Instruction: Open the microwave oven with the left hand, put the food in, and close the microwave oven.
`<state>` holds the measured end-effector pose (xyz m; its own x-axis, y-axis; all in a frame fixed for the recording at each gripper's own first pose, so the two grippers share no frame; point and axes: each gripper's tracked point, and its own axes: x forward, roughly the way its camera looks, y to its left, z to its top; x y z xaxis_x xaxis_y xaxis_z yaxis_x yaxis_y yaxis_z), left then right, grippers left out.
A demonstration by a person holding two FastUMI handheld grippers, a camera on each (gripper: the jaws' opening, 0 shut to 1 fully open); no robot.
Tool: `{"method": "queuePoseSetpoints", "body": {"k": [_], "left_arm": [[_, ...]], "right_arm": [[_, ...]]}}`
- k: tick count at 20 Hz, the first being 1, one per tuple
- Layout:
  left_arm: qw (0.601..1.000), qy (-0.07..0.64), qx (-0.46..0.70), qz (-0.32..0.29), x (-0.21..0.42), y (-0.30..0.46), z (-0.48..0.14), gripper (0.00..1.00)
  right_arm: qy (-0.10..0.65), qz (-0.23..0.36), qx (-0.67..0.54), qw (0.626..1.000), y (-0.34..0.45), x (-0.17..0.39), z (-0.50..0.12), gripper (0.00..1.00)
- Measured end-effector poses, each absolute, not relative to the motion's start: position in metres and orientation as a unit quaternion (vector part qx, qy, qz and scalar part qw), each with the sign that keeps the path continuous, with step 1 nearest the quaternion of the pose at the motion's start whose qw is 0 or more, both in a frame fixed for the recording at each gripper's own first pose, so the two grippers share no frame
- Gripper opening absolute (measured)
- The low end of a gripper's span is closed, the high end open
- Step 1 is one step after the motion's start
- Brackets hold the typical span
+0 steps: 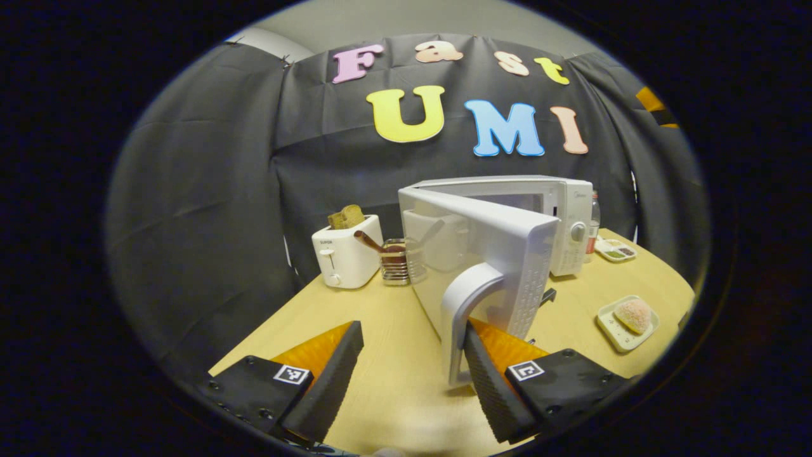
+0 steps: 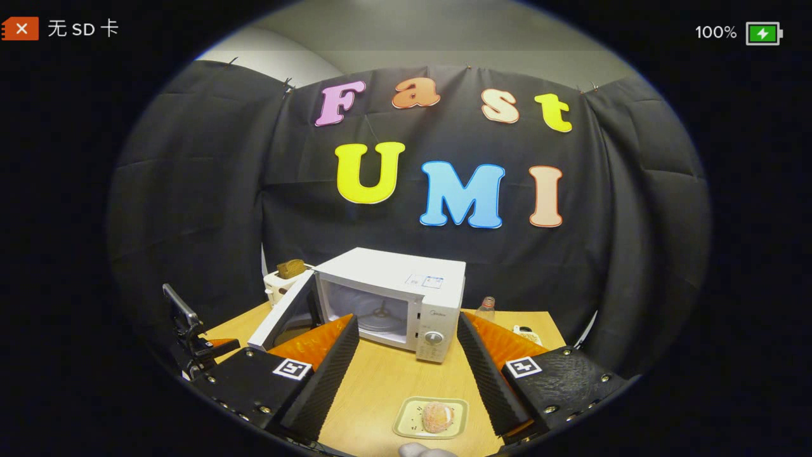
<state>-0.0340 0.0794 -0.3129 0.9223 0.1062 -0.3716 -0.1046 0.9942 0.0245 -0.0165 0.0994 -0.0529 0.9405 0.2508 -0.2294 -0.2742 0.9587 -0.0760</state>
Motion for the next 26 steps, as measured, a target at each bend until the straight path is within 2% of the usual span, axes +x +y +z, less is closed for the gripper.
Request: {"method": "queuePoseSetpoints", "body": {"k": [3, 4, 5, 6, 7, 10, 12, 17, 20, 21, 22, 26], "left_arm": [[0.980, 0.191, 0.007, 0.062, -0.048, 0.097, -0.313, 0.97], [0.979, 0.190, 0.016, 0.066, -0.053, 0.106, -0.311, 1.00], [0.979, 0.189, 0.025, 0.076, -0.057, 0.117, -0.309, 0.95], [0.978, 0.190, 0.031, 0.084, -0.060, 0.127, -0.310, 1.00], [0.977, 0.191, 0.035, 0.093, -0.063, 0.137, -0.311, 0.95], [0.975, 0.195, 0.031, 0.106, -0.066, 0.158, -0.315, 0.99], [0.972, 0.197, 0.050, 0.115, -0.066, 0.170, -0.316, 0.94], [0.972, 0.192, 0.053, 0.122, -0.069, 0.178, -0.305, 0.97], [0.975, 0.180, 0.068, 0.114, -0.073, 0.171, -0.286, 1.00], [0.975, 0.177, 0.070, 0.112, -0.075, 0.168, -0.279, 0.97], [0.976, 0.175, 0.068, 0.112, -0.077, 0.166, -0.271, 1.00], [0.978, 0.162, 0.051, 0.121, -0.087, 0.150, -0.237, 1.00]], "right_arm": [[0.111, 0.140, -0.051, 0.983, 0.110, -0.017, -0.054, 0.95], [0.113, 0.142, -0.049, 0.982, 0.113, -0.018, -0.056, 0.95], [0.113, 0.145, -0.047, 0.982, 0.116, -0.019, -0.056, 0.95], [0.112, 0.145, -0.047, 0.982, 0.117, -0.020, -0.058, 0.95], [0.113, 0.142, -0.049, 0.982, 0.117, -0.019, -0.061, 0.95], [0.121, 0.138, -0.044, 0.982, 0.116, -0.021, -0.070, 0.95], [0.128, 0.135, -0.041, 0.982, 0.115, -0.021, -0.076, 0.95], [0.132, 0.117, -0.060, 0.982, 0.099, -0.018, -0.092, 0.95], [0.161, 0.097, -0.073, 0.980, 0.076, -0.019, -0.129, 0.95], [0.173, 0.090, -0.075, 0.978, 0.067, -0.021, -0.145, 0.96], [0.189, 0.085, -0.076, 0.975, 0.061, -0.023, -0.161, 0.95], [0.246, 0.087, -0.094, 0.961, 0.036, -0.029, -0.230, 0.95]]}}
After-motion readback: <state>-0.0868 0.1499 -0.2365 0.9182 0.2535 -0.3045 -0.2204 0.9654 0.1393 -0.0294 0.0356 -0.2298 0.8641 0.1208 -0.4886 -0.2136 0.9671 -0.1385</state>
